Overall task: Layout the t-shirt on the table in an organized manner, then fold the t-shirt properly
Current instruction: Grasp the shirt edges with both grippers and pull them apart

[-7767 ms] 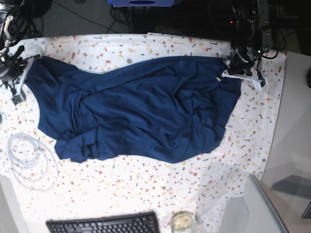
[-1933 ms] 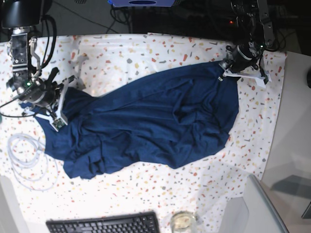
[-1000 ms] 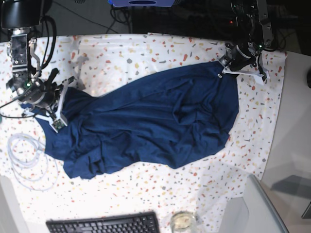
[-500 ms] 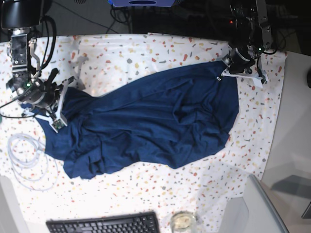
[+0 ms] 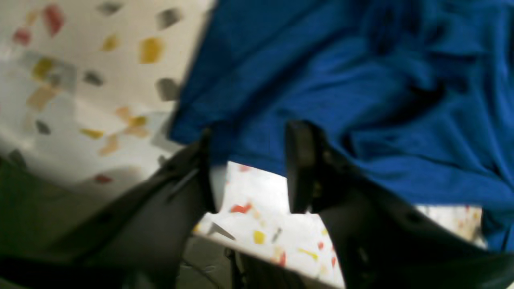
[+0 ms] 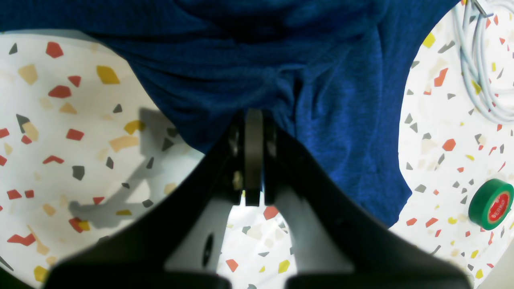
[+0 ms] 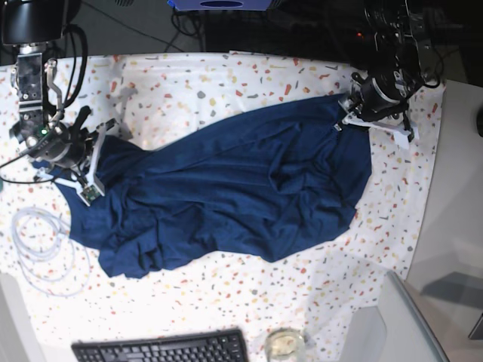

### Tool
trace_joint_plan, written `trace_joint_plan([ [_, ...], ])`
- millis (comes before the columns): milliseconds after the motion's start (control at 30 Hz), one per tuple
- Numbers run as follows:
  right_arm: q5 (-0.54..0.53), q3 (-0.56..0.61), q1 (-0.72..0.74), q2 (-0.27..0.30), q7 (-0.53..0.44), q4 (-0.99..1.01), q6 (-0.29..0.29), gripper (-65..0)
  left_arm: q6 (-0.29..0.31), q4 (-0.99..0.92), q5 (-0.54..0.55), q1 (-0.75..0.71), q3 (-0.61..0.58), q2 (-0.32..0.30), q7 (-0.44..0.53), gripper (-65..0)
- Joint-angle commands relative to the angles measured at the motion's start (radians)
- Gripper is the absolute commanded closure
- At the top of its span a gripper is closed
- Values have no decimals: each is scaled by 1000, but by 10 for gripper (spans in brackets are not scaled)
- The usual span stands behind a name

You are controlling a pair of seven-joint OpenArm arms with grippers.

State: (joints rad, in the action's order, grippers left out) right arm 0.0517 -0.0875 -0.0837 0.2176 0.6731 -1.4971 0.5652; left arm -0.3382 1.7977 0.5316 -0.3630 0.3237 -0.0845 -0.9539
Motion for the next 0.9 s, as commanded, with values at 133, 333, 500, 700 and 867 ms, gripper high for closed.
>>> trace_joint_plan([
  [133,-6,-5,9,-4,-17,-15,-3,-6,8,23,-216,-18,-62,-54,54,-252],
  [333,-8,-5,9,-10,-17,-15,-3,-6,84,-20,-206,-60,-59,-50,191,-252],
  [500,-6,-5,11,-11,-17,-15,-3,-6,86,-129,-213,-20,-68,-44,223,-252],
  [700,-6,-5,12,-11,-17,-15,-3,-6,89,-164,-215,-8,-70,-44,237,-252],
  [867,-5,-5,14,-16,-17,-15,-3,-6,90,-166,-215,-8,-70,-44,237,-244],
])
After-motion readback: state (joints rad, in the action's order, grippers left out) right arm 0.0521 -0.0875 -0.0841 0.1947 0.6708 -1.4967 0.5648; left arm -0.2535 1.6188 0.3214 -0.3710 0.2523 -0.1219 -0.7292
